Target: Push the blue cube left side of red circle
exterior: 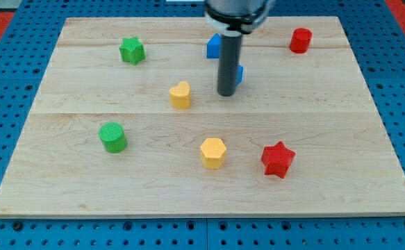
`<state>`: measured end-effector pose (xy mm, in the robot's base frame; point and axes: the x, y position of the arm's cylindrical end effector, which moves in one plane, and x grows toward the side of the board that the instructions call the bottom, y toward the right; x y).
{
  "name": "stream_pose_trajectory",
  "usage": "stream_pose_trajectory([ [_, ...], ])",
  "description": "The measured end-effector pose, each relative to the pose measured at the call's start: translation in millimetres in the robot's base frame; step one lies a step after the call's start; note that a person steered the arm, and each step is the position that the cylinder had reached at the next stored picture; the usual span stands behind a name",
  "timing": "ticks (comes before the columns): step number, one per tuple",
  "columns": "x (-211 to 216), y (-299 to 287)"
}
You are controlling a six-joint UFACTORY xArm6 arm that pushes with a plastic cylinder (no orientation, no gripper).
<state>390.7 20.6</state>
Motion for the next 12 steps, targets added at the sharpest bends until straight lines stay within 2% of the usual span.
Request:
stream_pose_trajectory([
  [1, -20.8, -50.2],
  [2, -33.0, -23.3],
  [3, -39.2, -23.3],
  [7, -32.5, 27.7],
  [9, -13.6, 35.5],
  [11, -24.0, 70.7],
  [12, -23.1, 70.7],
])
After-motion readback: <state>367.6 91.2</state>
